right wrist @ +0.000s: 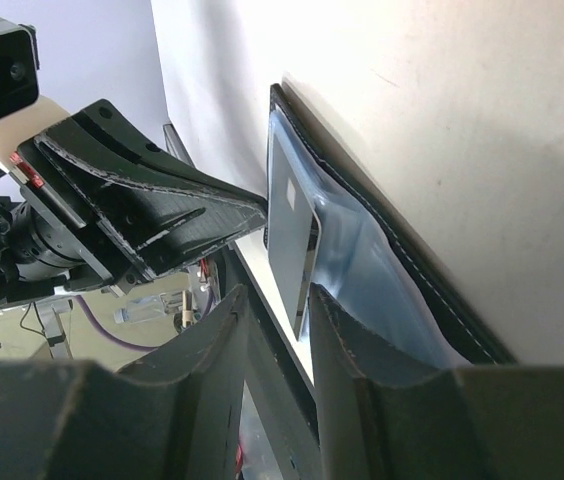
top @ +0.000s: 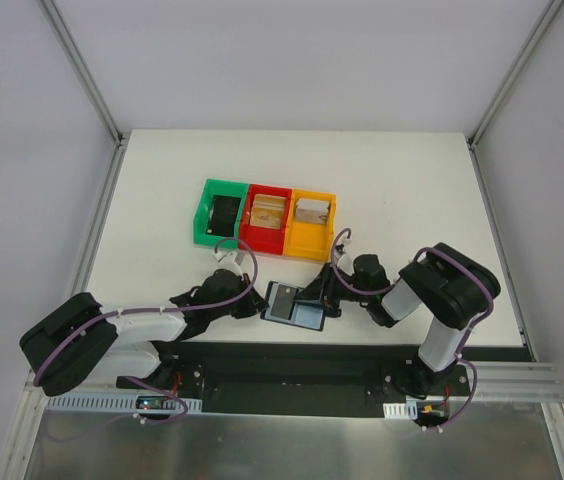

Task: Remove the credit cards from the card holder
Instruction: Remove the credit card from the card holder.

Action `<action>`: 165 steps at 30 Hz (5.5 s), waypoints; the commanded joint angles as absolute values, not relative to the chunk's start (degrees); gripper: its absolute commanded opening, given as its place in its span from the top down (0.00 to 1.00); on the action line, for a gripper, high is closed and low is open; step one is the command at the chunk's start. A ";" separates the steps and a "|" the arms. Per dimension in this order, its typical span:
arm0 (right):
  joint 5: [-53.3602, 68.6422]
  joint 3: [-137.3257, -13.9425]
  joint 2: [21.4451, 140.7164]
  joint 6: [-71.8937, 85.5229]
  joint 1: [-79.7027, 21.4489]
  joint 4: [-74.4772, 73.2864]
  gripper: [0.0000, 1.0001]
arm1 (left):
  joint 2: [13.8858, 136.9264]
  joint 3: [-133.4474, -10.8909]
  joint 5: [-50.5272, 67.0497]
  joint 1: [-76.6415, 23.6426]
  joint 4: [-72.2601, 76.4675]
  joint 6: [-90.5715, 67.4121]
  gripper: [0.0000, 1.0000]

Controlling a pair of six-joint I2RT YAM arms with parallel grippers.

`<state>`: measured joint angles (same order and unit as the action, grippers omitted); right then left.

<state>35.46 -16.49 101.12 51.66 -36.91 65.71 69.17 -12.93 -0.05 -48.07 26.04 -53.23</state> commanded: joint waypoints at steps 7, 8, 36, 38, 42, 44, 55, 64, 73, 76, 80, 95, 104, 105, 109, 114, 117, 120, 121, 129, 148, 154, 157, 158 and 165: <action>36.65 -18.99 102.57 52.12 -37.97 68.20 0.67 | 71.19 -13.01 1.41 -48.96 26.89 -53.88 1.00; 36.56 -18.81 102.66 52.12 -37.88 68.20 0.67 | 71.19 -13.01 1.41 -48.96 26.89 -53.88 1.00; 35.77 -19.25 103.36 53.17 -38.93 70.05 0.77 | 72.68 -12.92 1.67 -49.66 27.95 -54.40 1.00; 35.68 -19.16 103.27 53.17 -38.85 70.05 0.83 | 72.51 -12.83 1.58 -49.57 27.95 -54.32 1.00; 35.68 -18.63 102.83 53.17 -38.58 70.05 0.96 | 71.90 -12.57 0.88 -49.66 27.77 -54.40 1.00; 35.68 -18.28 102.48 53.09 -38.41 70.05 0.99 | 71.46 -12.31 0.44 -49.57 27.69 -54.58 1.00; 36.47 -15.65 101.25 52.12 -36.92 70.14 0.99 | 70.67 -11.43 -1.93 -49.40 25.84 -55.81 1.00; 37.00 -14.50 100.81 51.50 -35.51 70.05 0.99 | 70.31 -11.25 -2.46 -48.96 25.05 -56.07 1.00; 37.35 -13.27 100.99 51.06 -34.80 70.58 0.99 | 69.52 -10.72 -2.99 -48.78 24.87 -56.34 1.00; 37.35 -13.36 100.99 50.98 -34.72 70.66 0.99 | 69.52 -10.72 -2.99 -48.69 24.87 -56.34 1.00; 37.44 -13.18 101.07 51.06 -34.37 70.66 0.99 | 69.35 -10.46 -3.08 -48.60 24.87 -56.43 1.00; 38.32 -13.18 101.86 51.50 -34.01 72.07 0.94 | 69.34 -10.72 -2.55 -48.60 24.96 -56.16 1.00; 38.94 -14.85 102.74 52.56 -34.19 72.68 0.71 | 71.28 -12.13 -0.70 -48.69 25.93 -55.90 1.00; 38.94 -14.94 102.92 52.65 -34.28 72.69 0.71 | 71.45 -12.22 -0.62 -48.78 26.01 -55.90 1.00; 38.94 -15.56 103.62 53.17 -34.89 73.21 0.70 | 71.89 -12.57 -0.44 -48.78 26.37 -56.16 1.00; 38.94 -16.43 104.33 53.88 -35.51 73.65 0.69 | 72.07 -12.83 -0.26 -48.78 26.45 -56.16 1.00; 38.85 -16.70 104.50 53.88 -35.77 73.57 0.69 | 72.16 -12.74 -0.26 -48.87 26.45 -56.25 1.00; 38.94 -16.79 104.77 53.96 -35.86 73.56 0.68 | 72.33 -12.74 -0.18 -48.87 26.54 -56.34 1.00; 38.85 -16.79 104.85 53.96 -35.95 73.56 0.68 | 72.42 -12.74 -0.18 -48.87 26.63 -56.42 1.00; 38.93 -16.79 105.20 54.58 -36.04 74.87 0.68 | 72.86 -12.92 -0.09 -49.13 26.98 -56.51 1.00; 39.20 -17.93 106.52 56.51 -36.65 77.08 0.67 | 74.88 -14.06 -0.09 -50.27 27.95 -56.51 1.00; 39.20 -18.54 106.79 56.78 -36.91 76.99 0.67 | 75.59 -14.50 1.23 -50.45 28.21 -56.51 1.00; 39.11 -18.90 107.14 56.95 -37.18 76.99 0.67 | 75.76 -14.68 1.49 -50.71 28.21 -56.43 1.00; 39.11 -18.98 107.23 56.87 -37.26 76.99 0.67 | 75.85 -14.76 1.41 -50.71 28.21 -56.43 1.00; 39.55 -19.60 108.10 57.04 -37.53 76.90 0.67 | 76.29 -15.12 1.58 -50.98 28.48 -56.34 1.00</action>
